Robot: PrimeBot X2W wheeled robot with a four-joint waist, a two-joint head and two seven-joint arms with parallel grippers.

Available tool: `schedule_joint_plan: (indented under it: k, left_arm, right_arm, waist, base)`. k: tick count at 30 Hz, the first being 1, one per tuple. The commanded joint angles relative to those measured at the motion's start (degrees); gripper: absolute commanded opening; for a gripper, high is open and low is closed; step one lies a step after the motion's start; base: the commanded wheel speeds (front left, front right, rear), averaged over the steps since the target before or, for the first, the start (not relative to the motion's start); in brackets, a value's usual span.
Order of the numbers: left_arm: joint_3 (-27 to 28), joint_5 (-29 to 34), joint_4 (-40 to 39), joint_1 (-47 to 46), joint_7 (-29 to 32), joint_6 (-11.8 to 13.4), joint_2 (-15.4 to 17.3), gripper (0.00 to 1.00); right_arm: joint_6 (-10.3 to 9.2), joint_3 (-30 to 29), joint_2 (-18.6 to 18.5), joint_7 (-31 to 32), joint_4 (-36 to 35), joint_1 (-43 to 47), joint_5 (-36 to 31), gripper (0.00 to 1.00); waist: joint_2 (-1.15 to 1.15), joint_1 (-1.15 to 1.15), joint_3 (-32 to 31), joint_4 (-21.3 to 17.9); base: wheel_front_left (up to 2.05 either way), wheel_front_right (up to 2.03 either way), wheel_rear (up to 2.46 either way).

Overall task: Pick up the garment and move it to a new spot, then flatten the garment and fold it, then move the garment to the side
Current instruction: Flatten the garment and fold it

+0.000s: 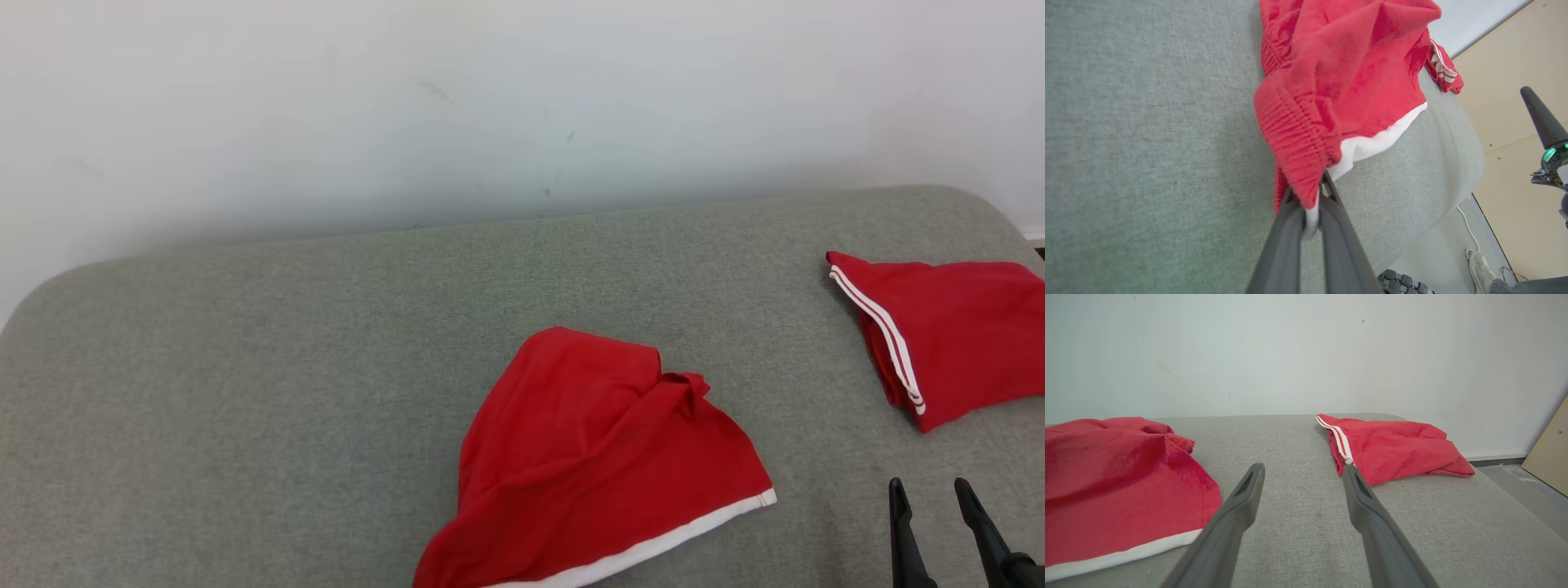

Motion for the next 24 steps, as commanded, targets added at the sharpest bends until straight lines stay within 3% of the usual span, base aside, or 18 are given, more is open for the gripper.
schedule_joint_plan:
  k: [1, 8, 9, 11, 12, 24]
  left_arm:
    - [-0.2, -0.1, 1.5, 0.8, -0.6, -0.4, 0.5, 0.0]
    - [-1.9, 1.2, 4.6, 0.2, -1.2, -1.7, 3.1, 0.0]
    - [-2.1, 0.8, 4.8, 0.2, -1.4, -2.0, 3.2, 0.05]
    - [-2.8, 0.4, 5.3, -0.1, -1.8, -2.3, 3.9, 0.55]
    - [-3.0, 0.6, 5.4, -0.3, -2.3, -2.4, 4.5, 1.0]
    - [-3.9, 1.0, 7.8, -0.8, -7.6, -2.6, 7.7, 1.0]
  right_arm:
    - [-0.01, 0.2, -0.5, -0.2, 0.3, 0.9, -0.4, 1.0]
    - [-0.01, 0.5, -0.6, -0.2, 0.5, 1.2, -0.3, 1.0]
    - [-0.01, 0.5, -0.6, -0.2, 0.5, 1.3, -0.2, 1.0]
    - [-0.01, 0.5, -0.6, -0.2, 0.6, 1.7, -0.2, 1.0]
    - [-0.01, 0.5, -0.6, -0.2, 0.6, 1.8, -0.2, 1.0]
    - [-0.01, 0.3, -0.5, -0.2, 0.3, 3.0, 0.0, 1.0]
  waist:
    - [0.0, 0.0, -0.5, 0.9]
    - [0.0, 0.0, -0.8, 1.5]
    - [0.0, 0.0, -0.9, 1.6]
    - [0.0, 0.0, -1.1, 1.7]
    - [0.0, 0.0, -1.2, 1.8]
    - [0.0, 0.0, -2.0, 3.5]
  base:
    - [0.0, 0.0, 0.0]
    - [0.0, 0.0, 0.0]
    - [0.0, 0.0, 0.0]
    - [0.0, 0.0, 0.0]
    - [0.0, 0.0, 0.0]
    - [0.0, 0.0, 0.0]
